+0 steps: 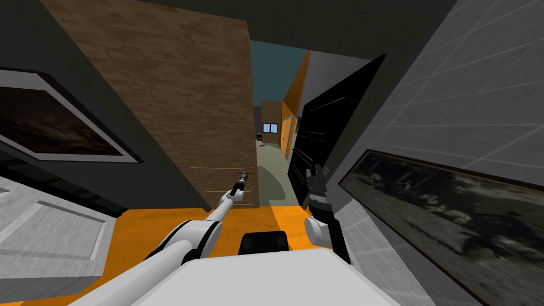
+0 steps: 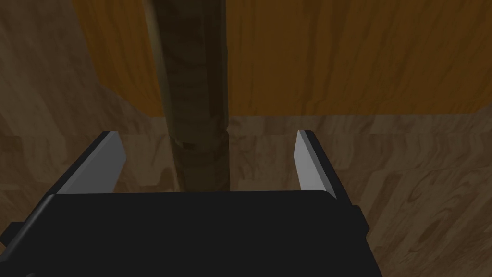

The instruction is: Push the door open

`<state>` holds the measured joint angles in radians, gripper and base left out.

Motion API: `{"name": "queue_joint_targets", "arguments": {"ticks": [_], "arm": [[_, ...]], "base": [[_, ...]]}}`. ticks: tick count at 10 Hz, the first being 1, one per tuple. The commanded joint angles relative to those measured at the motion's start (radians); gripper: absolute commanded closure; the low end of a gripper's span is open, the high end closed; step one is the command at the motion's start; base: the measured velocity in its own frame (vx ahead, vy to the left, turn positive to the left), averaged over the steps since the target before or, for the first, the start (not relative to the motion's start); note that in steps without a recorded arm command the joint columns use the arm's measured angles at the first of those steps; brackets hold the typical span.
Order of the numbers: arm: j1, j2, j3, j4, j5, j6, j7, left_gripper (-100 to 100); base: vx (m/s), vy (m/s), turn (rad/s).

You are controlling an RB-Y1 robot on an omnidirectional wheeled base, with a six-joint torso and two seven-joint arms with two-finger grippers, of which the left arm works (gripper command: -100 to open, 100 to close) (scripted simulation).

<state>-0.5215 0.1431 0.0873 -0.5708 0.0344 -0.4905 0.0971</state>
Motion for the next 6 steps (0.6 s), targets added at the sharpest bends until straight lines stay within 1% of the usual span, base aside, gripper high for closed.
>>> {"name": "queue_joint_targets", "arguments": {"ticks": [1, 6], "arm": [[0.0, 0.0, 0.0, 0.001, 0.0, -0.001, 0.0, 100], [0.0, 0.0, 0.0, 0.001, 0.0, -0.001, 0.0, 100]], "base": [[-0.013, 0.001, 0.002], [-0.008, 0.001, -0.005]]}}
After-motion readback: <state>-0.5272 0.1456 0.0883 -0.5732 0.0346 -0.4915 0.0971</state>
